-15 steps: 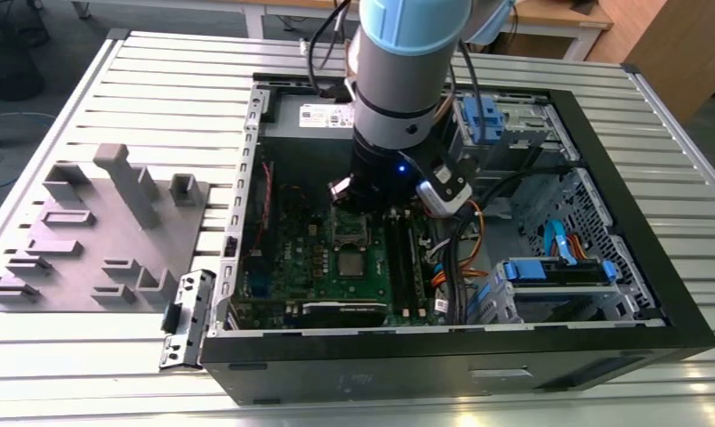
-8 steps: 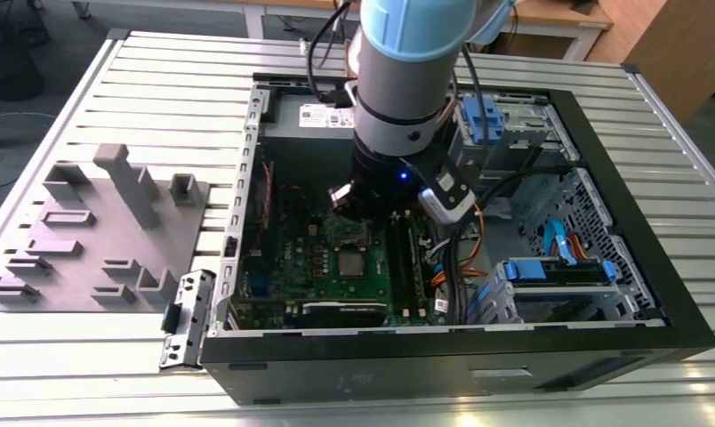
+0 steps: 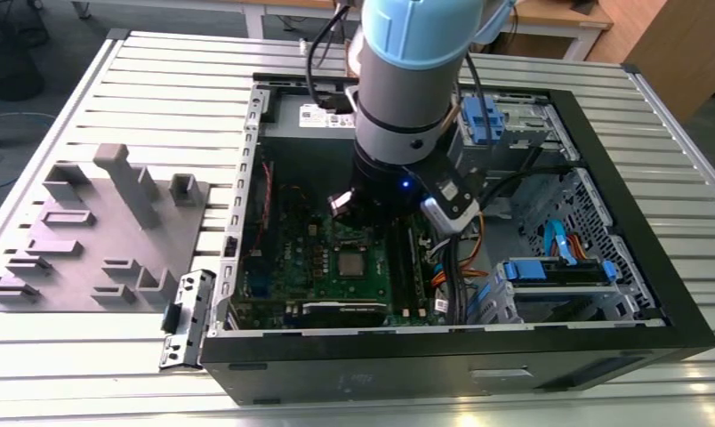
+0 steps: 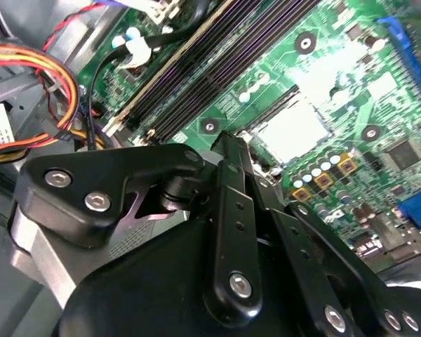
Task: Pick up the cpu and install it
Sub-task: 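Close the cpu cover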
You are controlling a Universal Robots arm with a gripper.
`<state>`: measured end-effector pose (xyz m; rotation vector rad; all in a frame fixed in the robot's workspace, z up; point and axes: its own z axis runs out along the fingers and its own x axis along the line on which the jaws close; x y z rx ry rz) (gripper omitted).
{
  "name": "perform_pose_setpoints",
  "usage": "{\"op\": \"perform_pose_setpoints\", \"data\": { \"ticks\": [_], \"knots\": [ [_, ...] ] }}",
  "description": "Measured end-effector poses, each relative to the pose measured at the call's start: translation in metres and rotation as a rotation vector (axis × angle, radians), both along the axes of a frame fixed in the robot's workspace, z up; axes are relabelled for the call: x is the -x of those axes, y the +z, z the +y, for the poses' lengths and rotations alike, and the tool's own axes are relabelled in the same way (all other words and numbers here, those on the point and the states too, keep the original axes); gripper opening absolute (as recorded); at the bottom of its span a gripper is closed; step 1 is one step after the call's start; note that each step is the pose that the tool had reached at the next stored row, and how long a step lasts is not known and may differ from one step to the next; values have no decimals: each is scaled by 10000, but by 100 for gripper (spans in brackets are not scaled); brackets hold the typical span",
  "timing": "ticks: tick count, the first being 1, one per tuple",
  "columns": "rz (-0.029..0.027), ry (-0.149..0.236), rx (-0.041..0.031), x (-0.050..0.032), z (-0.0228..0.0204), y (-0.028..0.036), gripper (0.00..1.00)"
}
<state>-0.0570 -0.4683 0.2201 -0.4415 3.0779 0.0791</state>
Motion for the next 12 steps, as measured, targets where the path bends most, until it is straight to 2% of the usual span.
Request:
{"op": "perform_pose_setpoints", "data": {
  "ticks": [8,12],
  "knots": [
    [1,0,-1,-2,-137,2,11],
    [0,0,-2,-13,-189,2,11]
  ]
}}
